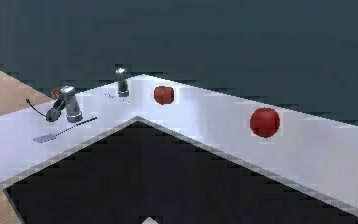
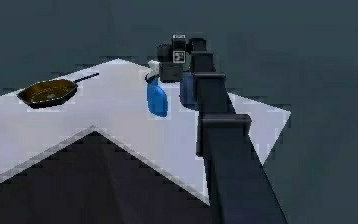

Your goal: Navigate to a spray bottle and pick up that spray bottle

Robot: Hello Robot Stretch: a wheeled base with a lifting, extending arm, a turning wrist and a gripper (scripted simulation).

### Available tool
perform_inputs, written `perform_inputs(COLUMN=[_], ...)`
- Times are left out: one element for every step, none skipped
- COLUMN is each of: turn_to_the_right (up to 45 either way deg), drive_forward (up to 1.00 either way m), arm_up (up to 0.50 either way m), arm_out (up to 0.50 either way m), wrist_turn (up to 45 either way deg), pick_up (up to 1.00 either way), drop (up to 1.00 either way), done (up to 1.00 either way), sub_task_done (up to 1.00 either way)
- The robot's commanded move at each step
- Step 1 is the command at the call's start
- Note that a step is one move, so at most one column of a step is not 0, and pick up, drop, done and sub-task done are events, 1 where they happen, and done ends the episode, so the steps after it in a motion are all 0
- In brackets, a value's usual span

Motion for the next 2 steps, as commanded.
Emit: perform_inputs(turn_to_the_right=[0.0, 0.0], drive_forward=[0.00, 0.00], arm_up=[0.00, 0.00], arm_out=[0.00, 0.00], wrist_turn=[0.0, 0.0], pick_up=[1.00, 0.00], drop=[0.00, 0.00], done=[0.00, 1.00], sub_task_done=[0.00, 0.00])
